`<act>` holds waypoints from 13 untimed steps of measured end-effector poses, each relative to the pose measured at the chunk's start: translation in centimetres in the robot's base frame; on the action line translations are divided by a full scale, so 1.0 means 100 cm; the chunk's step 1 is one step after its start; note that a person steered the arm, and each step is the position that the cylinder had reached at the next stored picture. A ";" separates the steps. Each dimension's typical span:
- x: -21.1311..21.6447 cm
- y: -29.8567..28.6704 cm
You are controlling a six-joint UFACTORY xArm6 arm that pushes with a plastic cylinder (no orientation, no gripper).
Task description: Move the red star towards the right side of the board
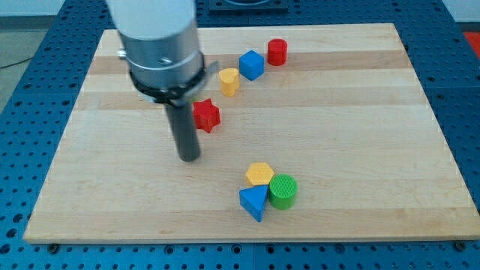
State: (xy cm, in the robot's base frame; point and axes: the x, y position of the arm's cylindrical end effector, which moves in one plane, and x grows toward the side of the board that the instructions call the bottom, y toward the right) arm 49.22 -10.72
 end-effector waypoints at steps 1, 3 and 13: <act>-0.034 -0.018; -0.051 0.019; -0.062 0.094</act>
State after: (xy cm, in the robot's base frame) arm 43.04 -1.31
